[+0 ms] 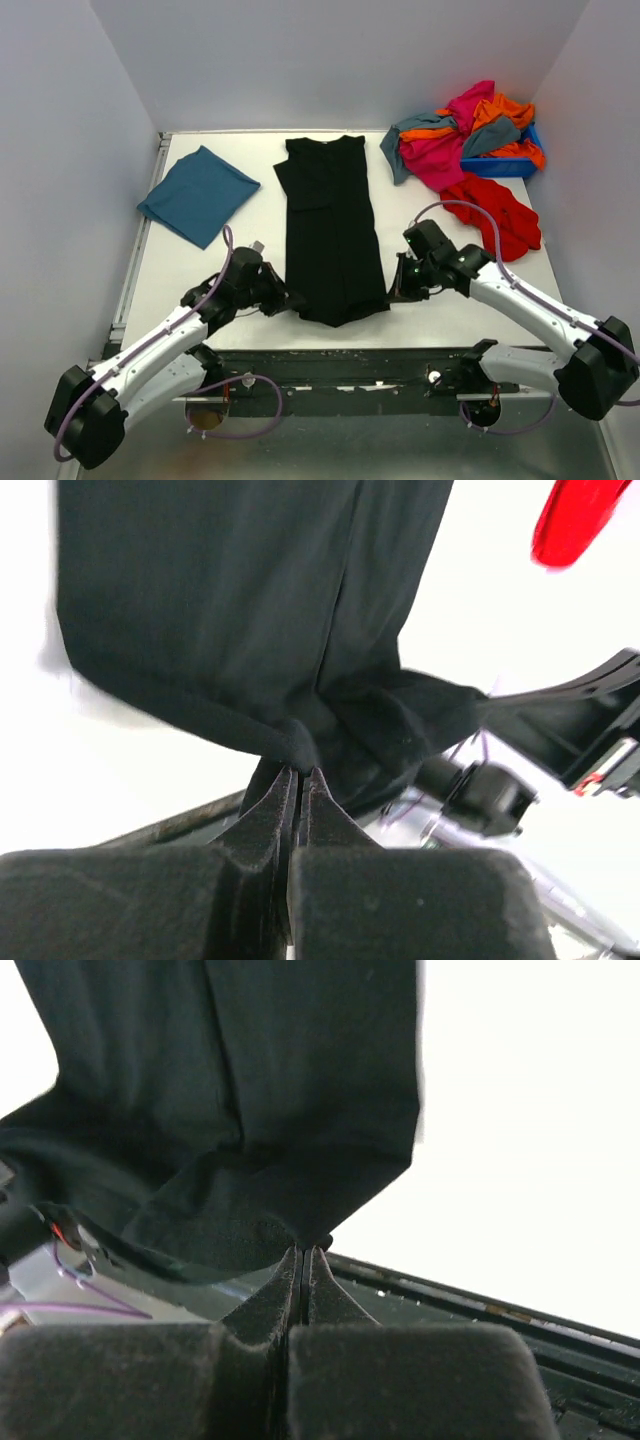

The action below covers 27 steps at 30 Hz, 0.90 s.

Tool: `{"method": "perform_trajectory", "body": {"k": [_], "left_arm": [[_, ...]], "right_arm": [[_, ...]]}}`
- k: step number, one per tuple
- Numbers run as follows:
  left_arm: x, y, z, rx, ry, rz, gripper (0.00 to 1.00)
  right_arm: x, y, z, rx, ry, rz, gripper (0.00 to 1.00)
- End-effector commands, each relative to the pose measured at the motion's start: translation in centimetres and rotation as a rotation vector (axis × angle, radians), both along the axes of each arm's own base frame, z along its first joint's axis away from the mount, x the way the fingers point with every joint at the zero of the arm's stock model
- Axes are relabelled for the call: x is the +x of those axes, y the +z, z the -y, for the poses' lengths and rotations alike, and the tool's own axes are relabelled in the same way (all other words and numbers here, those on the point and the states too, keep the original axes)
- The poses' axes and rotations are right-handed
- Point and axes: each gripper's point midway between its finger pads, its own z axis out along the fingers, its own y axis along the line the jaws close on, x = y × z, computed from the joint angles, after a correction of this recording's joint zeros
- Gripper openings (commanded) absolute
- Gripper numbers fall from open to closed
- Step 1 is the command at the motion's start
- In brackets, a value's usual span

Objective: Fold and stack the t-shirts
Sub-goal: Grab the bottom of the folded rectangular tshirt with both arms, then fold the folded rectangular tshirt in 1/3 of the way

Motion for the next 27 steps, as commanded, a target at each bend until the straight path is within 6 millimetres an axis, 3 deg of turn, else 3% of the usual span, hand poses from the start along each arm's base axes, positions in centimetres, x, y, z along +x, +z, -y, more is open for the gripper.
{"method": "perform_trajectory", "body": {"k": [1, 7, 12, 18, 27], "left_arm": [[6.0, 3.3, 0.0, -0.102, 0.126, 0.141, 0.00], [12.1, 3.0, -2.4, -0.080, 0.330, 0.196, 0.00], [14.4, 1.9, -4.1, -0.103, 0.454, 0.187, 0.00], [17.5, 3.0, -5.3, -0.079, 0.489, 0.241, 0.00], [22.1, 2.8, -5.7, -0.075, 0.504, 0.249, 0.00]], "right_arm": [[3.5, 0.4, 0.7, -0.007, -0.002, 0.016, 0.01], [9.0, 0.0, 0.5, -0.024, -0.036, 0.001, 0.01], [12.6, -0.4, 0.2, -0.034, -0.049, -0.006, 0.01], [16.5, 0.0, -0.5, -0.020, -0.058, 0.013, 0.01], [21.7, 0.1, 0.0, -0.047, -0.131, 0.023, 0.01]]}}
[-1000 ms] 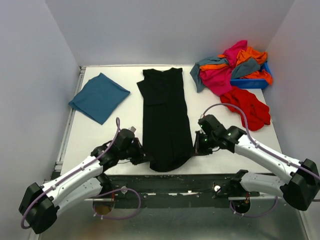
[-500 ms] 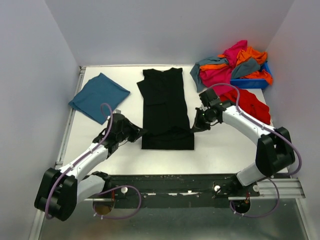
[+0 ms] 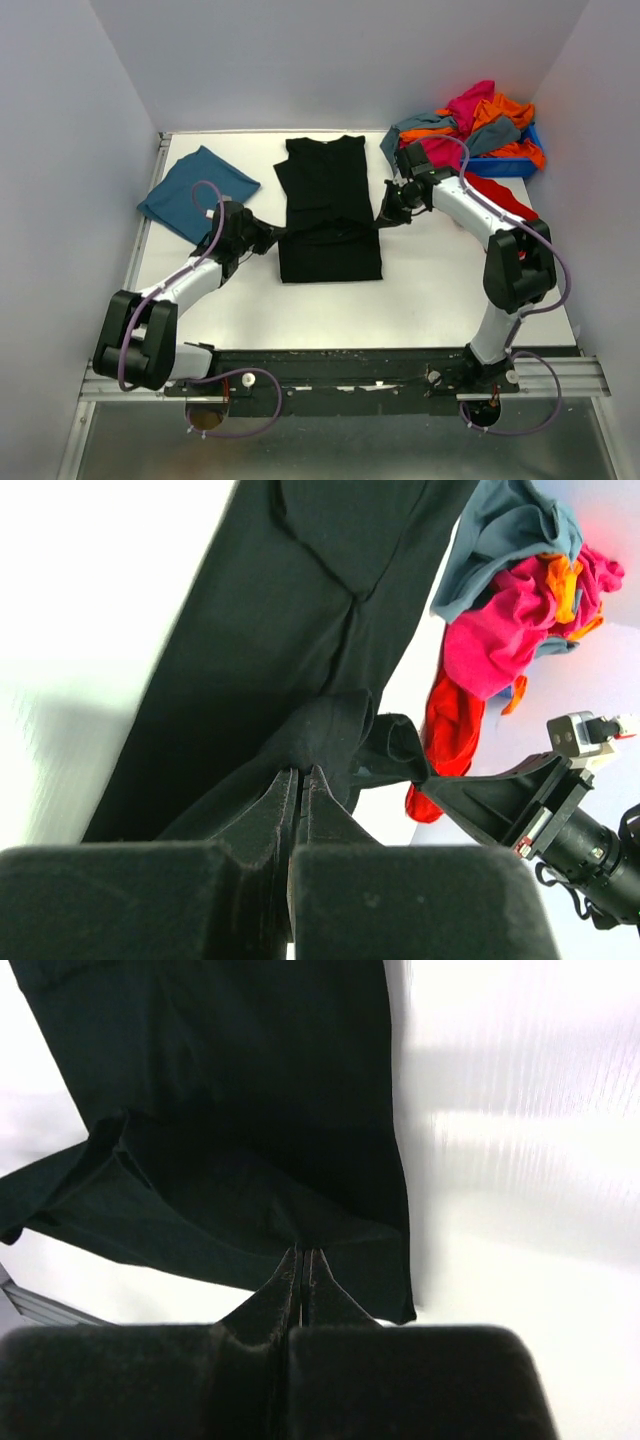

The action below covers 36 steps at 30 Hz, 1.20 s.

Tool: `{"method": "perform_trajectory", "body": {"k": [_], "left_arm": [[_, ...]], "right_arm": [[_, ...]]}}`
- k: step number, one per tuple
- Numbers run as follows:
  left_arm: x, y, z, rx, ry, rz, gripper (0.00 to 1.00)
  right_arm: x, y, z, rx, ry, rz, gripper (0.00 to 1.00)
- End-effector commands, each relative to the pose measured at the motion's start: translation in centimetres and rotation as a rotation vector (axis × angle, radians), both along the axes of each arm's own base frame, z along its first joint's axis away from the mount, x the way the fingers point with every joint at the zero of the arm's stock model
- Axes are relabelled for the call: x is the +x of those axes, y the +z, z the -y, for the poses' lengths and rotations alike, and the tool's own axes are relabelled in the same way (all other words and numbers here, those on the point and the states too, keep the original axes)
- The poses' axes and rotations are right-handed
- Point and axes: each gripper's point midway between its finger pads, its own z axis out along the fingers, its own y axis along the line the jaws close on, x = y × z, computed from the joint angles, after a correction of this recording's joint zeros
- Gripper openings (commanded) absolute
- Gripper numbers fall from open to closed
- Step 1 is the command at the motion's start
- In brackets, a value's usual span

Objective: Fold and stack the t-shirts
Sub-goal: Fold the folded rectangular tshirt in 1/3 of the way

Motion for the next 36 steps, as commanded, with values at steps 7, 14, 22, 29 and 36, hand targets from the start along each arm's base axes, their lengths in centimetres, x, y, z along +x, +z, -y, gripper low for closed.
{"method": "perform_trajectory", "body": {"k": [7, 14, 22, 29, 36], "left_arm": [[5.3, 0.0, -0.1, -0.009, -0.002, 0.051, 0.00], [7.8, -0.1, 1.6, -0.042, -0.076, 0.059, 0.00], [9.0, -0.1, 1.5, -0.039, -0.072, 0.069, 0.00], [9.9, -1.4, 1.1, -0.055, -0.054, 0.045, 0.00], [10.9, -2.6, 1.4, -0.003, -0.121, -0.024, 0.66]], "right_arm": [[4.4, -1.2, 1.2, -0.028, -0.061, -0.029, 0.01], [6.7, -0.8, 1.8, -0.030, -0.078, -0.017, 0.01], [8.1, -0.7, 1.8, -0.015, -0.075, -0.009, 0.01], [9.3, -1.6, 1.5, -0.008, -0.074, -0.020, 0.01], [9.9, -2.5, 2.0, -0.018, -0.100, -0.032, 0.58]]}}
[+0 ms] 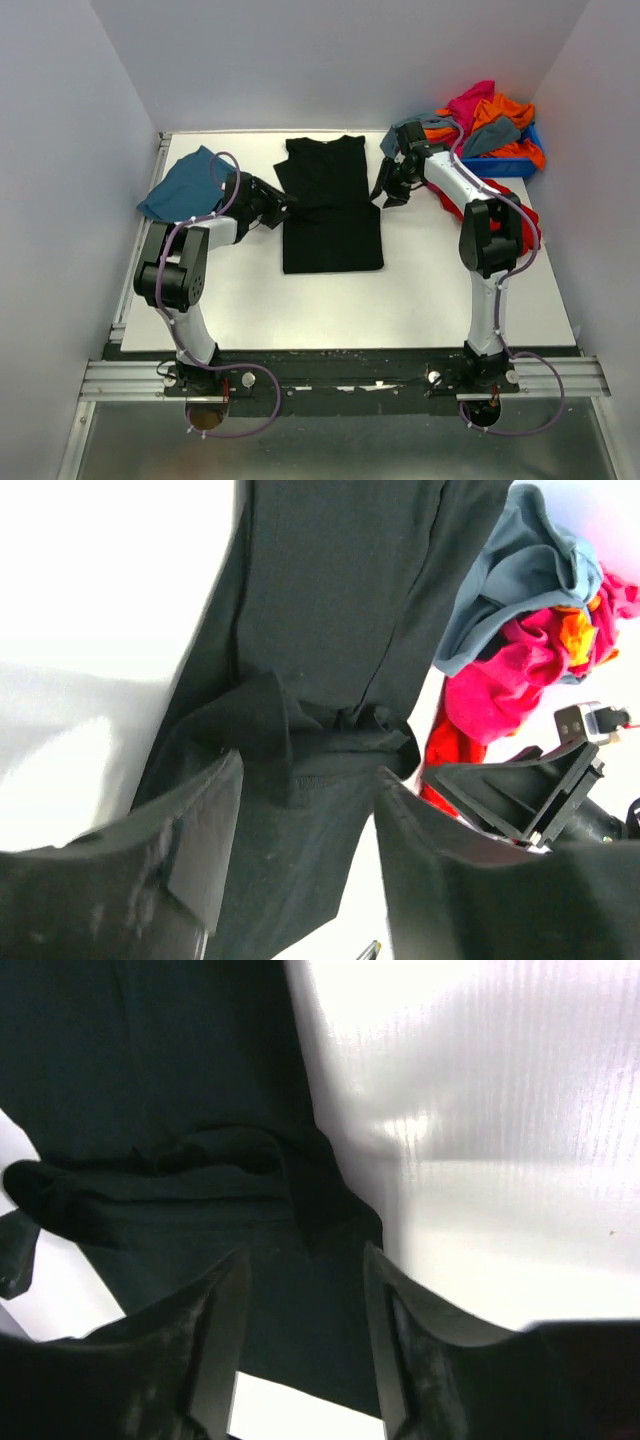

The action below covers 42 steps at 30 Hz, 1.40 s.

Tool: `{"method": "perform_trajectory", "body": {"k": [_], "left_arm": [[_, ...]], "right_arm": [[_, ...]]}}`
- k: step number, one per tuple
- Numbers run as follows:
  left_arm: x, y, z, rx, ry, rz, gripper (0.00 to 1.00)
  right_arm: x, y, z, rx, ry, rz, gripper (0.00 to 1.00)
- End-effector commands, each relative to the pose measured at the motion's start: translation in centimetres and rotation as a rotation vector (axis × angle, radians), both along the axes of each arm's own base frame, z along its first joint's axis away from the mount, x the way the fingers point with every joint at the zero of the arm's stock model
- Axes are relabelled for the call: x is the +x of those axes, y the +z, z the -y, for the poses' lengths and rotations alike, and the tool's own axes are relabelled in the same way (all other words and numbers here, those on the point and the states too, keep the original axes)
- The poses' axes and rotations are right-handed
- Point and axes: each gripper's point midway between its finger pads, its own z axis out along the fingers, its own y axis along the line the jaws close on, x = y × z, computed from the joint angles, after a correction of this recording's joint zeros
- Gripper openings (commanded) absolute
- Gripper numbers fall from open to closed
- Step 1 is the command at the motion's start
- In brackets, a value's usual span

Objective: Fold and stack the t-shirts
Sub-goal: Fold the folded rectangular tshirt in 1/3 of the way

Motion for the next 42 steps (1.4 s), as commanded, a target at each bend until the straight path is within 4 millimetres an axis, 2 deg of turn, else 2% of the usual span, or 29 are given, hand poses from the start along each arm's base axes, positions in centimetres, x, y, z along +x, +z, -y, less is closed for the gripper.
{"method": "perform_trajectory", "body": {"k": [1, 3, 5, 8, 11, 16, 22, 27, 32, 38, 42], "left_arm": [[0.5, 0.8, 0.0, 0.052, -0.064, -0.005, 0.71], [-0.2, 1.6, -0.7, 0.105, -0.067, 0.006, 0.74], [-1.3, 2.0, -1.5, 0.164, -0.070, 0.010, 0.75], [-4.1, 2.0, -2.3, 0.213, -0.080, -0.001, 0.75], [-7.2, 1.1, -2.4, 0.251, -0.096, -0.011, 0.73], [-11.6, -1.5, -1.1, 0.285, -0.186, -0.069, 0.69], [-13.9, -4.2, -1.7, 0.326, -0.218, -0.120, 0.61], [-14.1, -4.8, -1.1, 0.294, -0.236, -0.126, 0.58], [-14.2, -6.0, -1.0, 0.293, -0.254, -0.160, 0.50], [-14.7, -7.1, -1.2, 0.307, -0.256, -0.191, 0.49], [-15.4, -7.3, -1.1, 0.301, -0.279, -0.218, 0.48]], "right_arm": [[-0.3, -0.1, 0.9, -0.006, -0.014, -0.006, 0.62], [-1.4, 0.6, 1.6, -0.018, -0.029, 0.025, 0.65], [-3.3, 0.6, 2.0, -0.009, -0.026, 0.034, 0.65], [-6.7, 0.2, 2.3, 0.020, -0.004, 0.040, 0.63], [-10.4, -1.2, 2.6, 0.032, 0.024, 0.018, 0.59], [-14.3, -2.3, 1.6, 0.049, 0.113, -0.007, 0.54], [-15.4, -3.4, 1.2, 0.068, 0.139, -0.023, 0.47], [-15.4, -3.8, 0.4, 0.086, 0.161, -0.036, 0.44], [-15.5, -5.0, 0.5, 0.066, 0.145, -0.071, 0.34], [-16.0, -6.4, 0.5, 0.060, 0.138, -0.116, 0.22], [-16.2, -6.5, 0.4, 0.065, 0.141, -0.123, 0.22]]}}
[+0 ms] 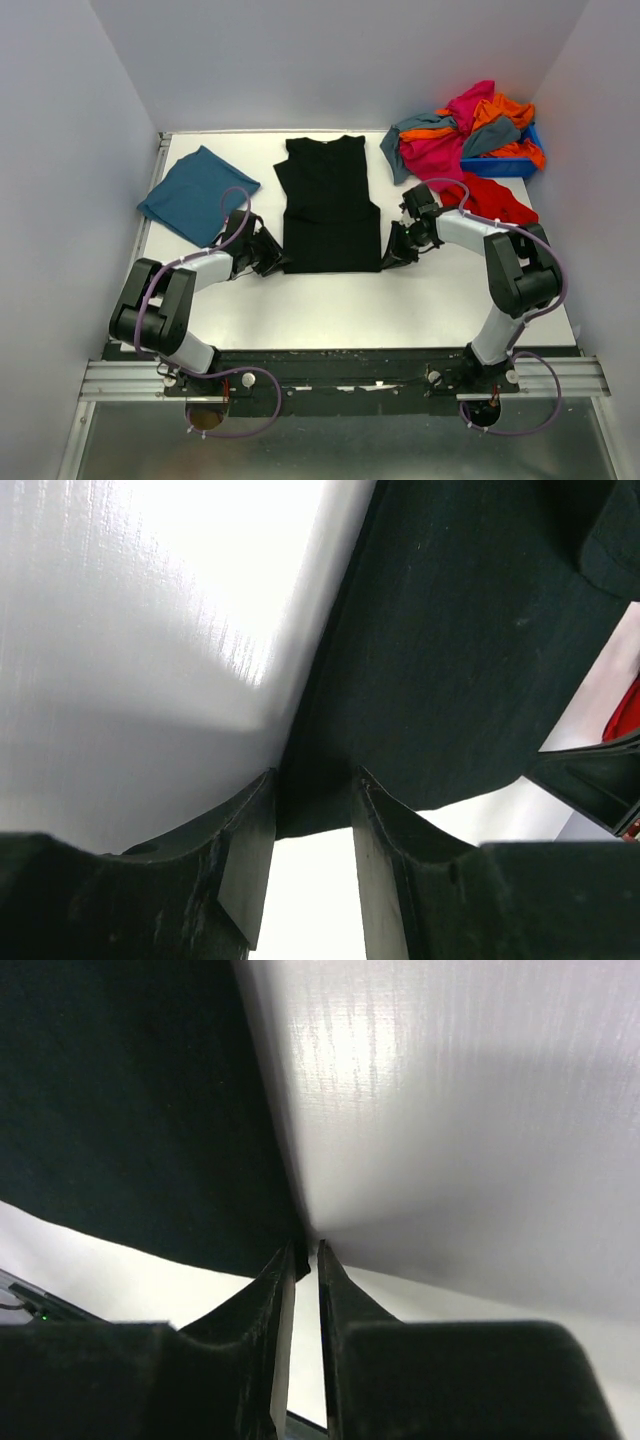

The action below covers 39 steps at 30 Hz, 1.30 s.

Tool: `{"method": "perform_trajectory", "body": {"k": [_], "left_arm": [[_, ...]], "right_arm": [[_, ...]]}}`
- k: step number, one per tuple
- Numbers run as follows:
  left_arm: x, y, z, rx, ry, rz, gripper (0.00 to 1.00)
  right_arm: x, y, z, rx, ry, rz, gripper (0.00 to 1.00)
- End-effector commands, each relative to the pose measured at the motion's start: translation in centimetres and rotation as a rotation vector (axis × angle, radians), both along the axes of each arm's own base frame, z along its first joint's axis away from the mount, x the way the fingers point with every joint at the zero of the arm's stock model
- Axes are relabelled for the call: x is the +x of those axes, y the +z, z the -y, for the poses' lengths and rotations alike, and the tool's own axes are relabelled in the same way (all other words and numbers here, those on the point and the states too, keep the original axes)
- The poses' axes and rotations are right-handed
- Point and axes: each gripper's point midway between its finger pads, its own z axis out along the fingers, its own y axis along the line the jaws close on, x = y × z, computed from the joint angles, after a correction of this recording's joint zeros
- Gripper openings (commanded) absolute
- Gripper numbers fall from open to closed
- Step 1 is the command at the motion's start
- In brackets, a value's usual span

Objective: Fold and stack the t-shirts
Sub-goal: Fold the folded rectangular tshirt in 1/3 of the way, then grab one side of the 2/3 rectangular tshirt with both arms

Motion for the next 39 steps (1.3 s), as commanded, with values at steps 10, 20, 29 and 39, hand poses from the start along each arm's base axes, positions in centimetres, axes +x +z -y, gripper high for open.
{"method": "perform_trajectory", "body": {"k": [10, 20, 29, 39], "left_arm": [[-2.4, -1.2, -2.9, 0.183, -0.007, -0.054, 0.49], [-3.1, -2.5, -1.3, 0.140, -0.049, -0.078, 0.48], [-3.6, -2.9, -0.5, 0.120, -0.082, -0.079, 0.03], [1.6, 10.0, -1.3, 0.190, -0.076, 0.151, 0.00]], "right_arm": [[0.0, 0.5, -0.5, 0.018, 0.014, 0.015, 0.01], [0.0, 0.7, -0.6, 0.021, 0.014, 0.013, 0.01], [0.0, 1.8, -0.9, 0.044, 0.015, 0.031, 0.01], [2.8, 12.8, -0.9, 0.061, 0.012, 0.237, 0.01]]}}
